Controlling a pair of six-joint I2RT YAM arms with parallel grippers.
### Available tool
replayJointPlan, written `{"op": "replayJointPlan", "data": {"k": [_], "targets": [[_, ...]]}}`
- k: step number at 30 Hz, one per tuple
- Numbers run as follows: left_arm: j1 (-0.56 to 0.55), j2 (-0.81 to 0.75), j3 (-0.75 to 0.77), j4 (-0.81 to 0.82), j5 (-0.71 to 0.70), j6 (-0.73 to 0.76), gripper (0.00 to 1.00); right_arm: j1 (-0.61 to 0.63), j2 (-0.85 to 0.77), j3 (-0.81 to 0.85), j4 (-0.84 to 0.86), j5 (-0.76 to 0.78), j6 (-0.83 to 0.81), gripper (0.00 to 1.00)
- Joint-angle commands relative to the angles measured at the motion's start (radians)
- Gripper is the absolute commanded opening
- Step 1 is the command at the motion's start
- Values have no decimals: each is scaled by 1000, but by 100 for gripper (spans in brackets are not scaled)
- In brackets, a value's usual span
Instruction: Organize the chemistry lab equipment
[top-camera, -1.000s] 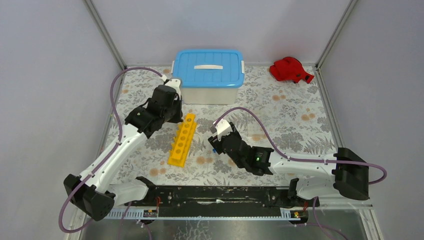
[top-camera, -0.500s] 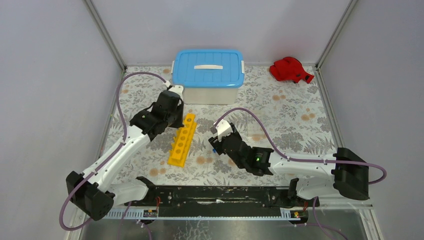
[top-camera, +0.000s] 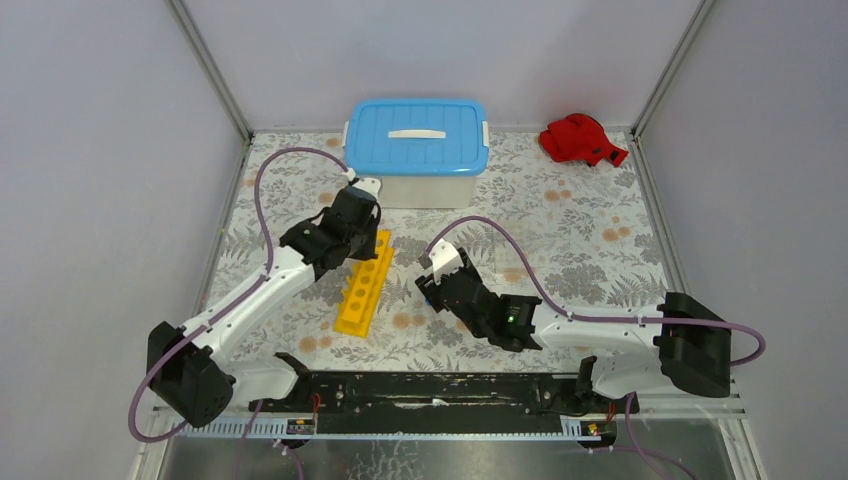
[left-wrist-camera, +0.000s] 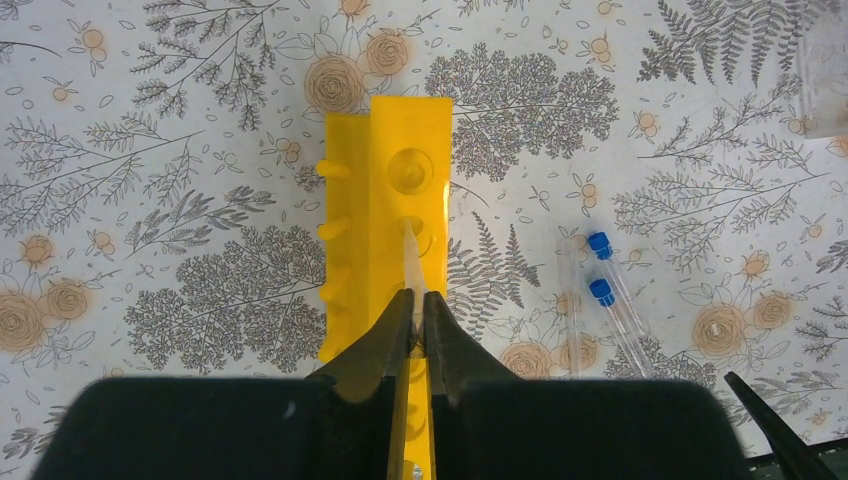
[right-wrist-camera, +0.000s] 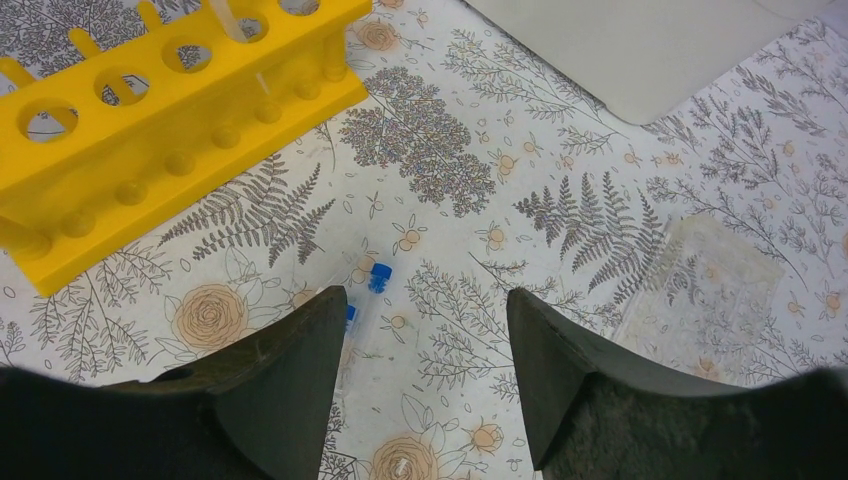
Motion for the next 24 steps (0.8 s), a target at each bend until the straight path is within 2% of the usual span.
{"op": "replayJointPlan", "data": {"k": [1, 17, 24], "targets": [[-19, 22, -7, 49, -31, -12, 0, -3, -2, 15, 24, 18, 25, 67], [-42, 59, -16, 58, -53, -19, 0, -3, 1, 7, 33, 11, 29, 68], [-42, 62, -32, 63, -53, -24, 11, -2, 4, 7, 32, 11, 28, 68]]}}
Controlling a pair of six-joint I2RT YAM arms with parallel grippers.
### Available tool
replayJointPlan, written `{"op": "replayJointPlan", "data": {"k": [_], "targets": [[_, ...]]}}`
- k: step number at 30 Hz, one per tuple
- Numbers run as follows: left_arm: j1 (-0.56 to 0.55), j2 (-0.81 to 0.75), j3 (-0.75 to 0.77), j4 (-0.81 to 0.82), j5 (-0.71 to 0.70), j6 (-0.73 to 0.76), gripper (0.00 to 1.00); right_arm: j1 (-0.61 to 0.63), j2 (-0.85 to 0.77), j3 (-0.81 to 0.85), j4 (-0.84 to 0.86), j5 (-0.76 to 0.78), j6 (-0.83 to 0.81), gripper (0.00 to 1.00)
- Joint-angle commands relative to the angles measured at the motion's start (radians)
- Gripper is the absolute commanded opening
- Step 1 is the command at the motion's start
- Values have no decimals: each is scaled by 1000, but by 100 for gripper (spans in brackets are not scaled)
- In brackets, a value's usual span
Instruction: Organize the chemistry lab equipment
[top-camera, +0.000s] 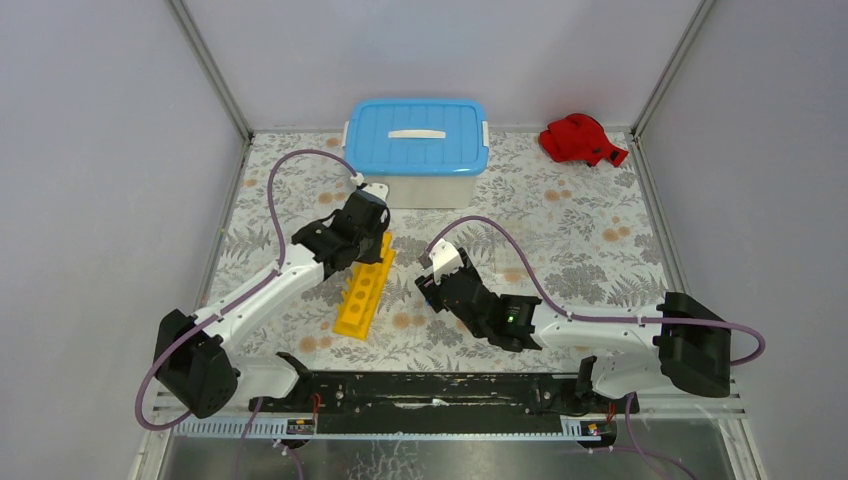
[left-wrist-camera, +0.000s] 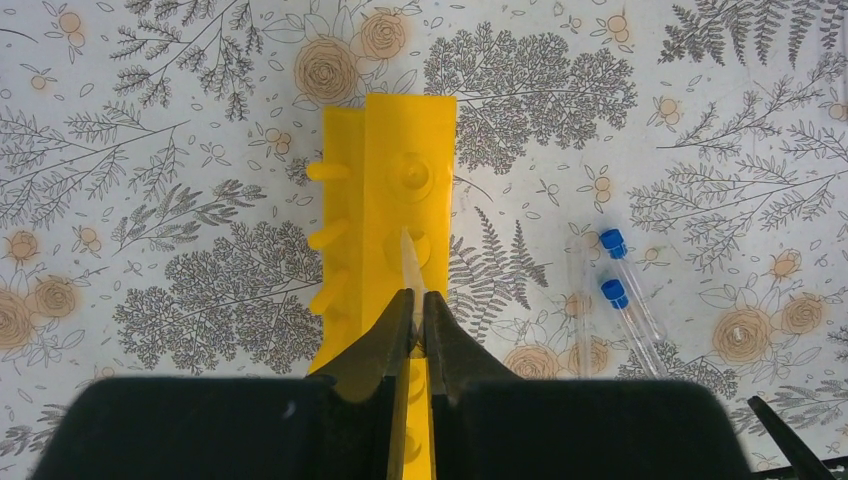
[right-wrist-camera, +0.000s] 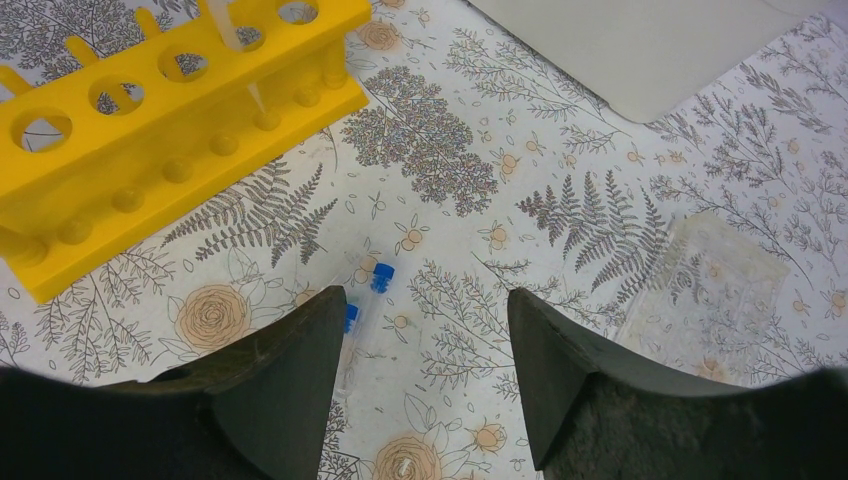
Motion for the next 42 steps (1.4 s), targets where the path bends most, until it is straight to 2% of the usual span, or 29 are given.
{"op": "replayJointPlan", "data": {"k": [1, 8, 14, 21, 32, 42], "targets": [[-9, 5, -21, 46, -20, -13, 12, -3, 4, 7, 31, 13, 18, 68], [-9, 8, -30, 45, -23, -15, 21, -2, 9, 11, 30, 10, 16, 68], [-9, 0, -31, 45, -30, -16, 41, -2, 20, 21, 14, 1, 18, 68], [-9, -16, -12, 34, -46, -13, 54, -2, 70, 60, -42, -28, 75, 68], [-9, -66, 60, 7, -58, -2, 57, 57, 191, 143, -145, -17, 292, 66], [-9, -123, 86, -4, -48, 0, 57, 137, 307, 233, -304, 90, 556, 56]]}}
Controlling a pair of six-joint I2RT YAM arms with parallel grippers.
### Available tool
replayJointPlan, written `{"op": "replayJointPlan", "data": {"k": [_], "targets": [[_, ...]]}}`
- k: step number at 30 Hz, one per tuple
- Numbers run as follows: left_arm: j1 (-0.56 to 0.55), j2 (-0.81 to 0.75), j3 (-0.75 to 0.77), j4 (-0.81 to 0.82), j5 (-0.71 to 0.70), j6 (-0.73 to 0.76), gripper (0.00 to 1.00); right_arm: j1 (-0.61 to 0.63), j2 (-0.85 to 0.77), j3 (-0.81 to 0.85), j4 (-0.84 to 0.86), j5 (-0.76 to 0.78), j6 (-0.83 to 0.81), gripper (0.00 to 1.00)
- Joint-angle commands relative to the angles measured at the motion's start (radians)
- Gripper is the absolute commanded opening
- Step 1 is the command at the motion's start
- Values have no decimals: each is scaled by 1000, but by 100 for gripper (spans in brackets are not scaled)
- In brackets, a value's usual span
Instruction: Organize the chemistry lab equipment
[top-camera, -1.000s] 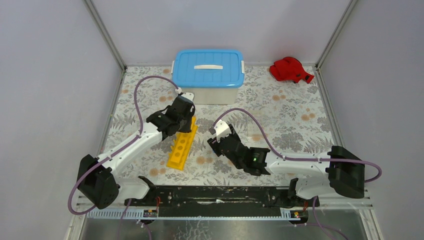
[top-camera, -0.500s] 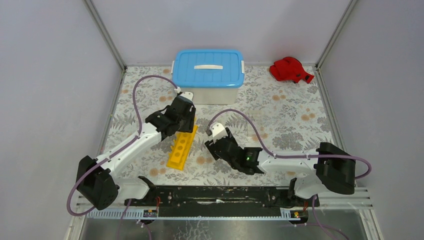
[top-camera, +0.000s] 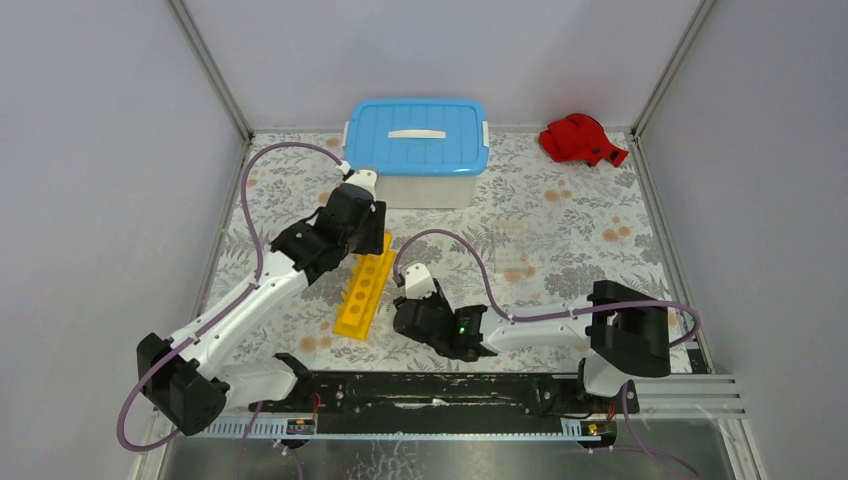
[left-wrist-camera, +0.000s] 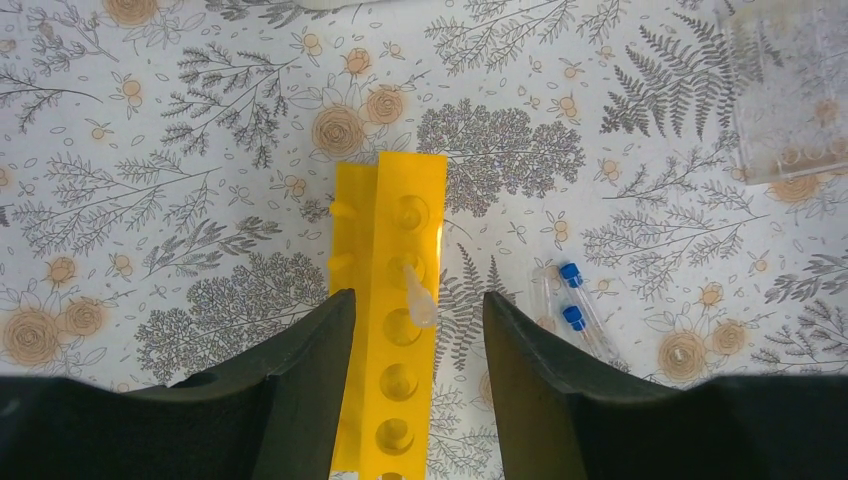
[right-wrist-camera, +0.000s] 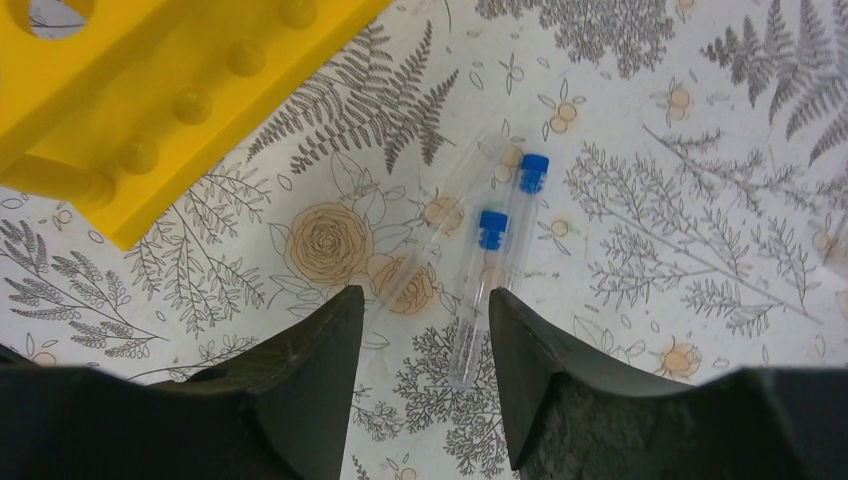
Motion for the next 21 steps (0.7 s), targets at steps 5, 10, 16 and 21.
{"op": "replayJointPlan", "data": {"k": [5, 10, 16, 21], "targets": [[-6, -64, 41, -4, -12, 7, 58, 24, 39, 62, -96, 74, 214, 52], [-7, -85, 48, -8, -11, 6, 58, 36, 75, 78, -93, 51, 234, 49], [-7, -95, 47, -8, -10, 6, 58, 38, 102, 78, -80, 45, 259, 47], [-7, -99, 47, -8, -9, 5, 58, 38, 127, 85, -72, 40, 265, 47]]}}
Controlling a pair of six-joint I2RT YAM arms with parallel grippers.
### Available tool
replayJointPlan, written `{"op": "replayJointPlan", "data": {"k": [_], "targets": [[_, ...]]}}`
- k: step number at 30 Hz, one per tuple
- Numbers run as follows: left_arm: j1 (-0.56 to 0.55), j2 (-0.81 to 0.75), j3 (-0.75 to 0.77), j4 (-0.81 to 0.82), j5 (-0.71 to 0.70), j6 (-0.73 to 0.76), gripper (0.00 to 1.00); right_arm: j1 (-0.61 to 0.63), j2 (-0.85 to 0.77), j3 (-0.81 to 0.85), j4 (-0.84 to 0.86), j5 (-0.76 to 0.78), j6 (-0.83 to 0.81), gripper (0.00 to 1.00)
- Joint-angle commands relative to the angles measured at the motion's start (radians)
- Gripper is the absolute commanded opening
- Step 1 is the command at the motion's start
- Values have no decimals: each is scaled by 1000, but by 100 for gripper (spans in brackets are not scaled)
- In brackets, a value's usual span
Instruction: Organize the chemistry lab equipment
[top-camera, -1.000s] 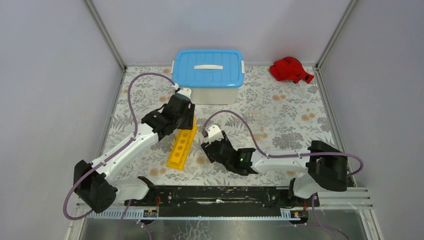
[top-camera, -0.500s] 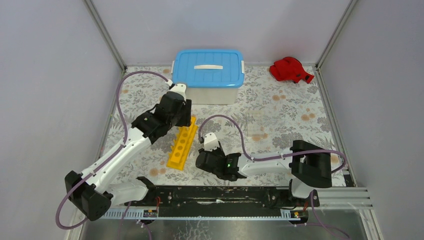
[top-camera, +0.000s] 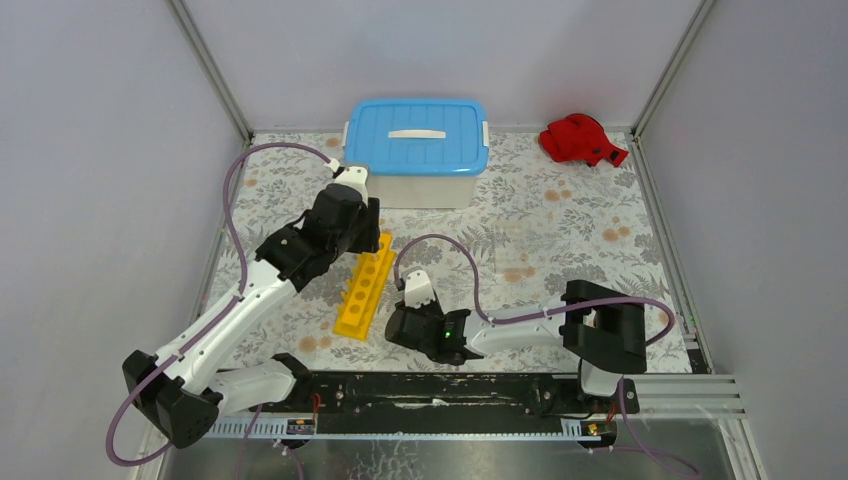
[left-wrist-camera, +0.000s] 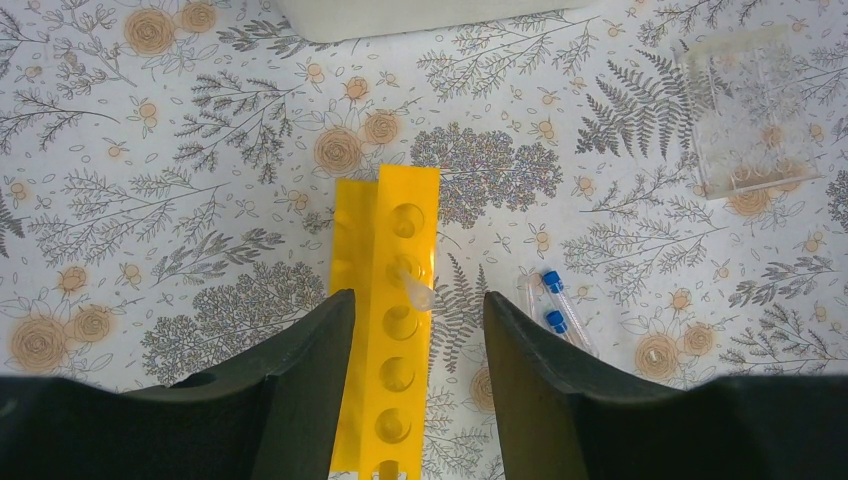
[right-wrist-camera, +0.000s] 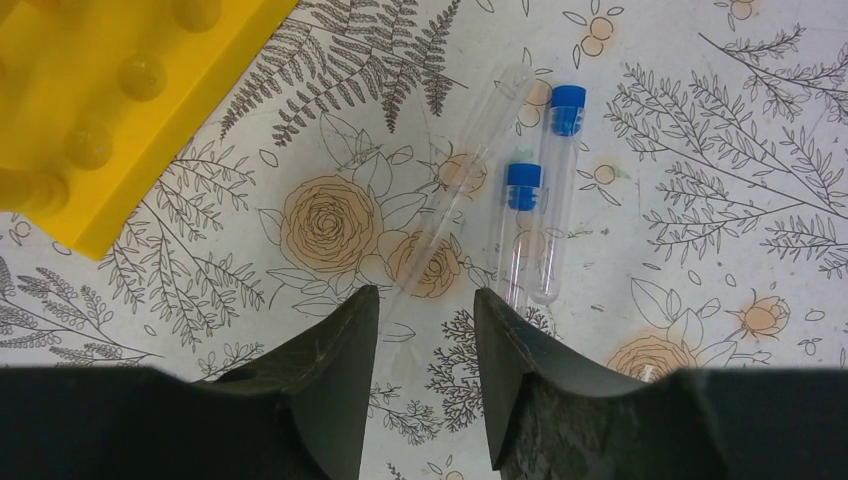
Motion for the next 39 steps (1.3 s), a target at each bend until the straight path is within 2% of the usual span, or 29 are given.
{"op": "replayJointPlan", "data": {"k": [1, 21, 28, 33, 34, 38, 39], "targets": [[-7, -21, 32, 3, -9, 5, 58, 9, 22, 42, 16, 22, 35, 47], [-7, -23, 21, 5, -14, 7, 58, 9, 103, 53, 27, 21, 47, 41], [-7, -23, 19, 5, -14, 8, 58, 7, 107, 39, 18, -7, 24, 47], [-7, -25, 16, 5, -18, 11, 58, 5, 107, 31, 14, -42, -21, 47], [-7, -26, 14, 5, -18, 10, 58, 3, 105, 29, 15, -49, -27, 45], [-7, -28, 15, 5, -20, 10, 58, -3, 113, 36, 0, -72, -41, 24], [-7, -29, 14, 5, -19, 10, 58, -3, 116, 39, -6, -73, -42, 21]]}}
